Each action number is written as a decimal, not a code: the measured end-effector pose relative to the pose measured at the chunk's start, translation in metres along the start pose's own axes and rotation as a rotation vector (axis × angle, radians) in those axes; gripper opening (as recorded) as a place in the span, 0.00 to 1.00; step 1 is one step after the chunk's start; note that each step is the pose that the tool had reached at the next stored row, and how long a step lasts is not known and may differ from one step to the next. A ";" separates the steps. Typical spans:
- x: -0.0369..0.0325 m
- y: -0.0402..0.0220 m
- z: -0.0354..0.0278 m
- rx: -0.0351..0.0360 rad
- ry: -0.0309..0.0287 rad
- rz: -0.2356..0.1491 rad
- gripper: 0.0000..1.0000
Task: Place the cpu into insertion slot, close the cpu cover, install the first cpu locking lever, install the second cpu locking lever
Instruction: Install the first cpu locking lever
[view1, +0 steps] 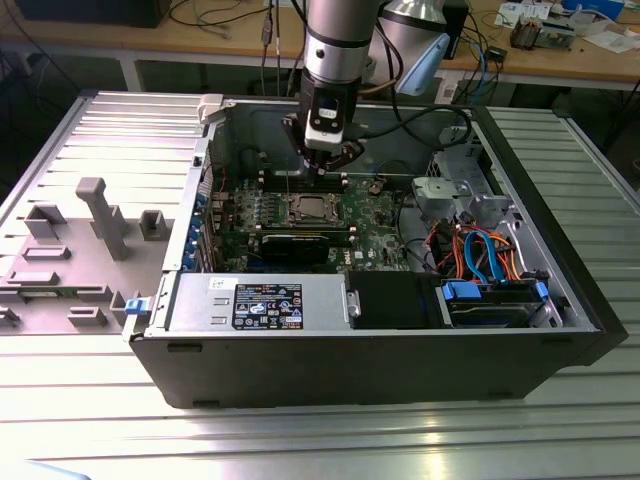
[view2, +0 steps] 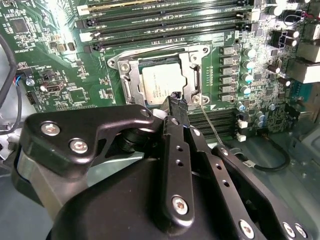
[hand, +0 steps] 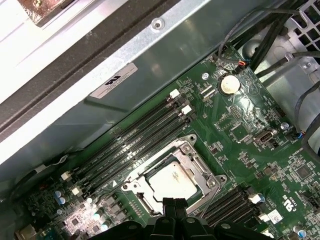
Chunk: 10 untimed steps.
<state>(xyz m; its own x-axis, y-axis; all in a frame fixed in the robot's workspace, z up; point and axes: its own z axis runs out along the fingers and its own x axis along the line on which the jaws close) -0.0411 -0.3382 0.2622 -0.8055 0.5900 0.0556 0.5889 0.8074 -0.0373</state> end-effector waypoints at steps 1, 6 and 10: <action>0.0000 0.0000 0.0000 0.0002 -0.0001 -0.003 0.11; 0.0000 0.0000 0.0000 0.0011 -0.0007 -0.020 0.11; 0.0000 0.0000 0.0000 0.0020 -0.0014 -0.038 0.11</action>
<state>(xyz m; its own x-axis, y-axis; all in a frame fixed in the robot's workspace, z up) -0.0411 -0.3382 0.2622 -0.8273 0.5590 0.0556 0.5578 0.8291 -0.0373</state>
